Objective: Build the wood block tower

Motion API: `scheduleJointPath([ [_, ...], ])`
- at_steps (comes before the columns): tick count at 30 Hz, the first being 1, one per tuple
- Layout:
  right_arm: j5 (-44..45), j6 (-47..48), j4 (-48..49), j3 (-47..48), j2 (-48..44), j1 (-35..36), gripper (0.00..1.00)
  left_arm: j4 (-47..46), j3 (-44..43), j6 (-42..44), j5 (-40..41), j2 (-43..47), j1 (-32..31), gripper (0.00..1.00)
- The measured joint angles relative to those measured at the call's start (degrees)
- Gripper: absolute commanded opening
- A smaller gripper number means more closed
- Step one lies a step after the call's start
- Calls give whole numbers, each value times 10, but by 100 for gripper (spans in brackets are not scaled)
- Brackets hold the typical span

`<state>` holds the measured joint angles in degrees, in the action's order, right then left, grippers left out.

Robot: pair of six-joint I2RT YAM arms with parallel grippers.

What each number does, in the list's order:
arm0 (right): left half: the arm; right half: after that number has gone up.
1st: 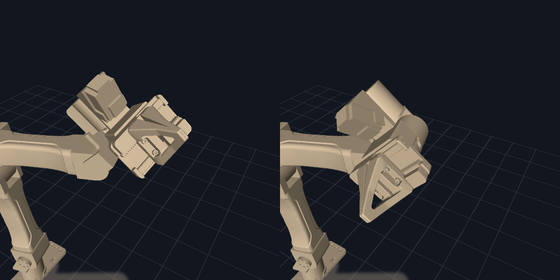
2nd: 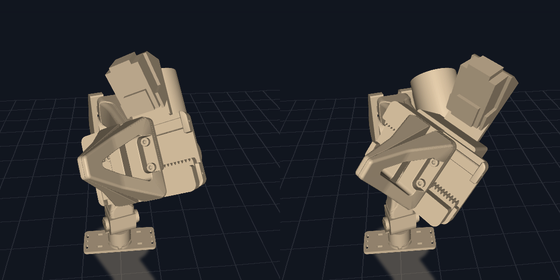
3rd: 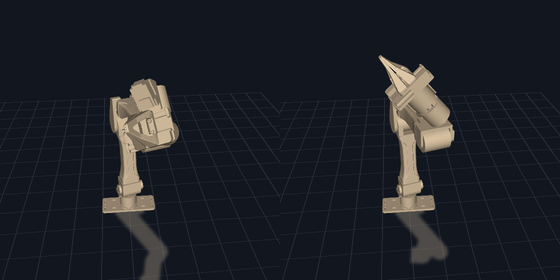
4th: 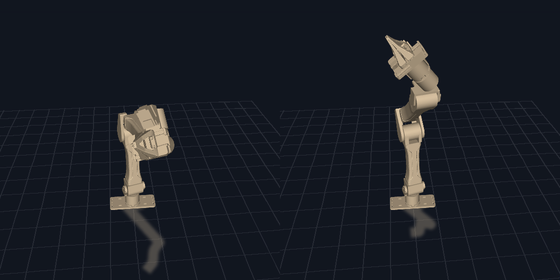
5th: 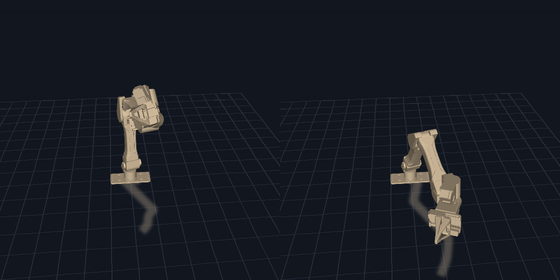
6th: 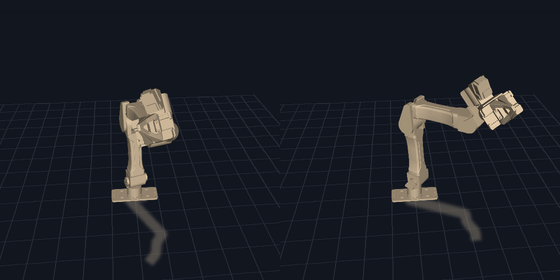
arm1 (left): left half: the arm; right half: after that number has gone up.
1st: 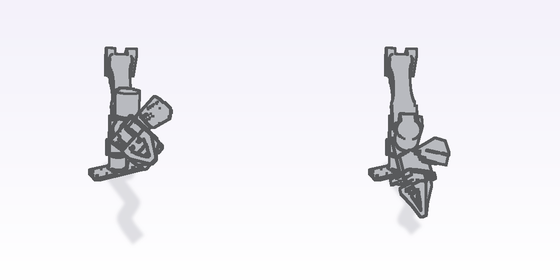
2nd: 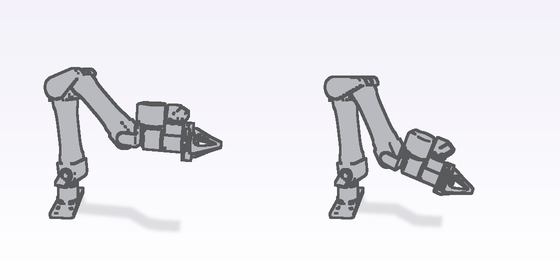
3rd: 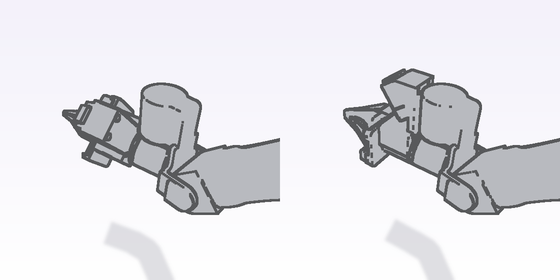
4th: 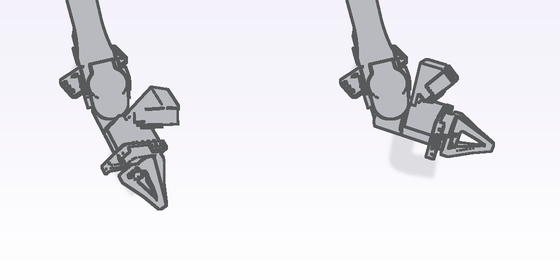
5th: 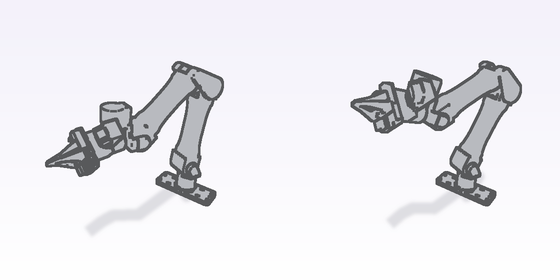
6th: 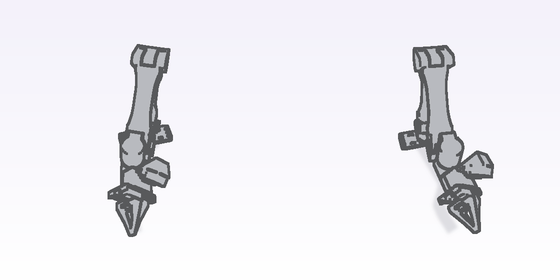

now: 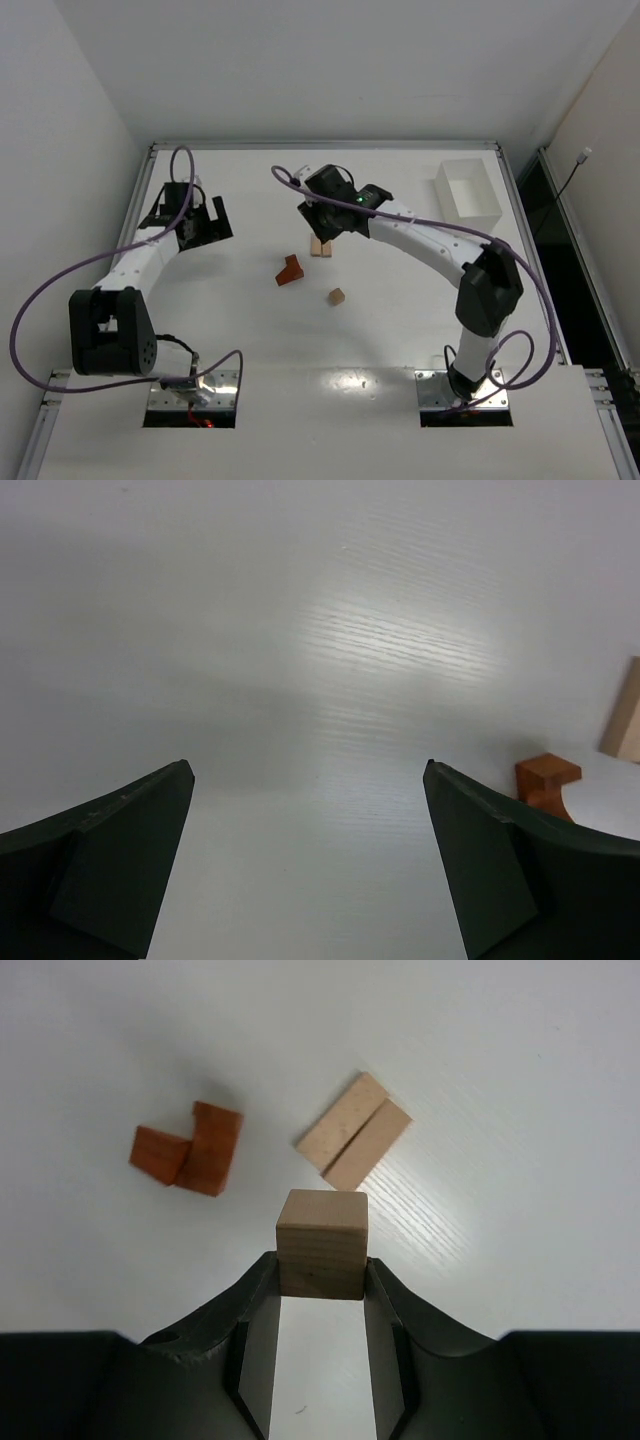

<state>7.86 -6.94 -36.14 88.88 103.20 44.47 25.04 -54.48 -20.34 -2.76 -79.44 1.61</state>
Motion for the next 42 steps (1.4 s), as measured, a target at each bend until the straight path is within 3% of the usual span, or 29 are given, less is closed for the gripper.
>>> scheduleJointPath([
  [7,56,-111,-22,53,75,-27,0,30,-33,-30,76,-24,0,100],
  [19,-4,-289,-75,166,174,-78,0,37,-51,-44,90,-28,16,100],
  [42,-38,-320,-75,165,236,-80,0,36,-48,-39,40,-57,20,100],
])
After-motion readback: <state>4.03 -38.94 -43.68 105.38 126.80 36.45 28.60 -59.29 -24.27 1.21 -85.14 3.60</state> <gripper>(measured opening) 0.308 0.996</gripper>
